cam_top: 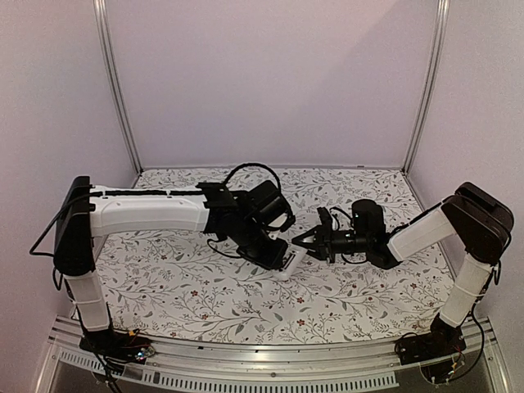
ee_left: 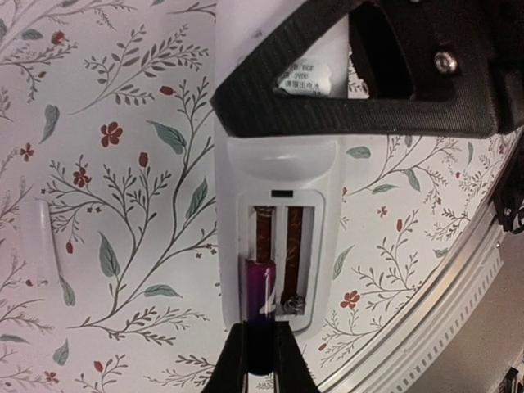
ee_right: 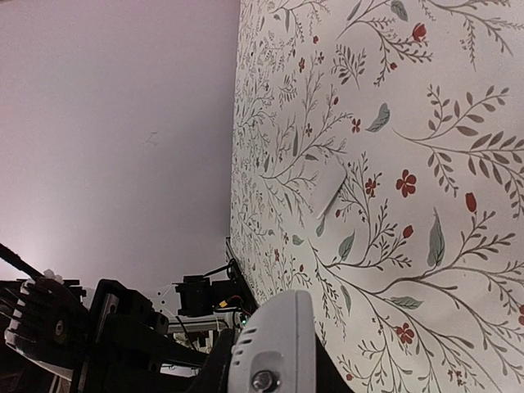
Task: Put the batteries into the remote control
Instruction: Place the battery in the battery compartment.
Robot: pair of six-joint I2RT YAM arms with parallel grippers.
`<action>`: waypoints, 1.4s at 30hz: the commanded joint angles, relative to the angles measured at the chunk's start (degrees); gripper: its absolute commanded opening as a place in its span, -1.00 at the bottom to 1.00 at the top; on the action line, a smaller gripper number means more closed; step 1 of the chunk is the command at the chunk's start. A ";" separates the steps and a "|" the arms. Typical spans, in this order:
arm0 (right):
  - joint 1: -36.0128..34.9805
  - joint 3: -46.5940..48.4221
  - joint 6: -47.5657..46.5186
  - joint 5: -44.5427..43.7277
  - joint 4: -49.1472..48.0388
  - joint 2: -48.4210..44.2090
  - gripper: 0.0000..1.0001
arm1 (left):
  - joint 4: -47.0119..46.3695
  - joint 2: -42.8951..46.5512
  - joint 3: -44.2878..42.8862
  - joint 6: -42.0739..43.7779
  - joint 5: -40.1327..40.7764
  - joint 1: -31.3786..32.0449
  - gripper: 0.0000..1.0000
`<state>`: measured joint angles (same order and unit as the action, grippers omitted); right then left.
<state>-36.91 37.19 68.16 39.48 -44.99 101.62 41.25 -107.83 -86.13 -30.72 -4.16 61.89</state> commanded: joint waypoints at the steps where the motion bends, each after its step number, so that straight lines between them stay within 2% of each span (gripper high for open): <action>1: -0.83 1.48 1.15 -0.51 -2.06 -1.16 -1.00 | 0.23 -1.32 -1.23 -0.60 1.21 1.04 -1.00; 14: -1.29 1.31 3.18 -0.07 -5.19 0.48 -1.00 | 0.91 -2.44 -2.10 -0.97 3.97 1.06 -0.95; 22: -1.25 1.22 4.33 0.33 -7.03 1.10 -1.00 | 1.01 -2.70 -2.64 -0.69 6.30 1.06 -0.75; 38: -2.00 1.26 7.43 0.64 -11.73 3.55 -1.00 | -1.94 -1.84 -1.37 -0.34 8.69 1.10 -0.79; 42: -1.99 1.31 8.12 0.69 -12.31 3.78 -1.00 | -2.04 -2.20 -1.41 -0.20 8.75 1.08 -0.68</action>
<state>-37.85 37.23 74.32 38.02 -52.36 104.79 40.62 -109.43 -87.92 -31.40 2.70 62.52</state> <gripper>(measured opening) 0.203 0.133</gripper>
